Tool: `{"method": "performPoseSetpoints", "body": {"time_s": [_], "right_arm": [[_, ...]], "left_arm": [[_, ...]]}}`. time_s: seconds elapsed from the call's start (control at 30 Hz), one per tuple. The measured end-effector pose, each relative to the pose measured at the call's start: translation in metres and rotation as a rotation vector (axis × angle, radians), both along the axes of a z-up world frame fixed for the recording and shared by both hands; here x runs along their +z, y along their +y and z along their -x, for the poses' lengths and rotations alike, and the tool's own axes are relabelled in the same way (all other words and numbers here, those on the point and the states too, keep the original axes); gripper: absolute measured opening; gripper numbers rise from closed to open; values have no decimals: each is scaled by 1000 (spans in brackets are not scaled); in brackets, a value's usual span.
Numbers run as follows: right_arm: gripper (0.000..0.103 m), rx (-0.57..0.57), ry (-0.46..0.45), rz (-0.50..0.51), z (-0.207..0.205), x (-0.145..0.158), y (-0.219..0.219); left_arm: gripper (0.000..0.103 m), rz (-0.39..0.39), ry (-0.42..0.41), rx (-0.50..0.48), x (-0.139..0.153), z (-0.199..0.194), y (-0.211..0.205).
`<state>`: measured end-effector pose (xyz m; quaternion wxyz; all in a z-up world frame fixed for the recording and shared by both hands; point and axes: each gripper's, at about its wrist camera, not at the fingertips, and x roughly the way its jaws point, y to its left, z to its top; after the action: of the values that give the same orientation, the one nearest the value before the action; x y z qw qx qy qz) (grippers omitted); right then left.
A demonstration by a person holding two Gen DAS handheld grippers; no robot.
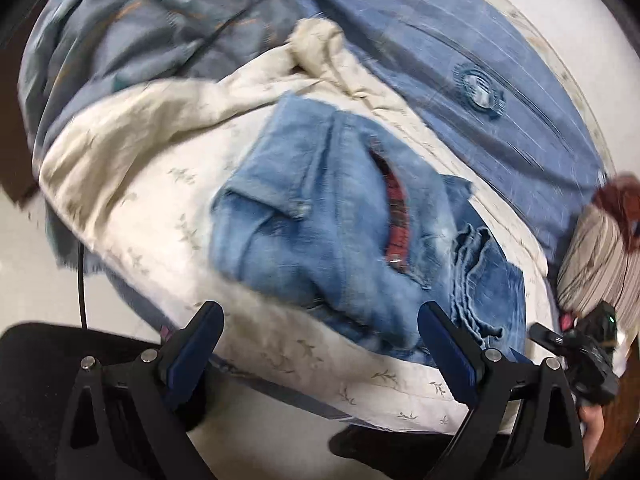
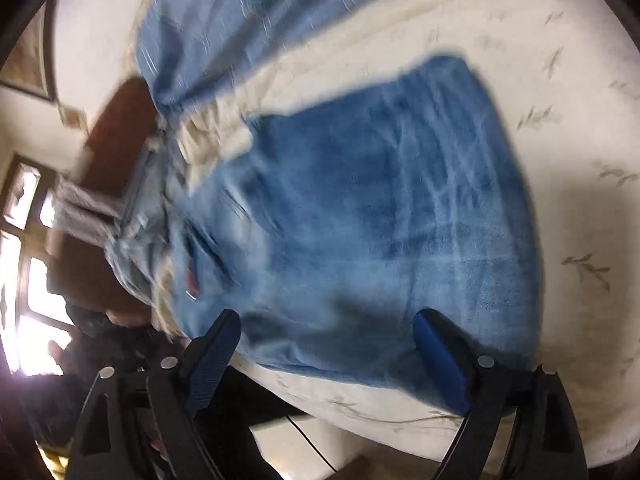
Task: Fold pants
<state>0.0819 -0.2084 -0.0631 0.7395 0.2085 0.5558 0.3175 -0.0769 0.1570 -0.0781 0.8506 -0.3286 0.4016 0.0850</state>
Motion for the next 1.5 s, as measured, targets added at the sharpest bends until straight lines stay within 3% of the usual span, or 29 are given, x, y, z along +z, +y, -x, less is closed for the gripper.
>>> {"method": "performPoseSetpoints", "body": {"time_s": [0.17, 0.27, 0.4, 0.47, 0.6, 0.73, 0.77, 0.8, 0.87, 0.93, 1.0, 1.23, 1.37, 1.4, 1.43, 1.47, 1.5], "right_arm": [[90, 21, -91, -15, 18, 32, 6], [90, 58, -90, -25, 24, 34, 23], [90, 82, -61, -32, 26, 18, 39], [90, 95, -64, -11, 27, 14, 52], [90, 115, -75, -11, 23, 15, 65], [90, 66, -58, -6, 10, 15, 60], [90, 61, -54, -7, 8, 14, 59], [90, 47, -40, 13, 3, 7, 57], [91, 76, 30, 75, -7, -16, 63], [91, 66, 24, 54, -10, -13, 62], [91, 66, 37, 64, -11, -10, 62], [91, 82, 22, 87, -8, -8, 66], [91, 94, -14, 78, -8, 10, 67], [91, 96, -24, 55, -6, 14, 68], [91, 99, -29, 46, -6, 16, 68], [91, 106, -34, 53, -6, 15, 70], [91, 121, -18, 96, -8, 4, 74]], "left_arm": [[98, 115, 21, 51, -18, -1, 16], [98, 151, 11, 53, -22, -4, 17], [98, 299, 5, 85, -38, -7, 27], [98, 323, 1, 103, -39, -12, 29], [98, 336, -4, 128, -42, -20, 31], [94, 354, -16, 169, -41, -23, 39], [76, 323, -30, 163, -35, -23, 40], [66, 260, -5, 156, -28, -26, 38], [65, 229, -10, 161, -22, -26, 38], [54, 177, -3, 161, -19, -25, 36], [41, 196, 32, 179, -25, -26, 42], [40, 265, 24, 190, -34, -21, 49], [66, 331, 8, 204, -40, -13, 54], [68, 342, 2, 208, -40, -13, 55], [67, 333, 13, 204, -38, -16, 53], [60, 315, 17, 196, -35, -19, 52], [46, 282, 19, 187, -30, -22, 50]]}}
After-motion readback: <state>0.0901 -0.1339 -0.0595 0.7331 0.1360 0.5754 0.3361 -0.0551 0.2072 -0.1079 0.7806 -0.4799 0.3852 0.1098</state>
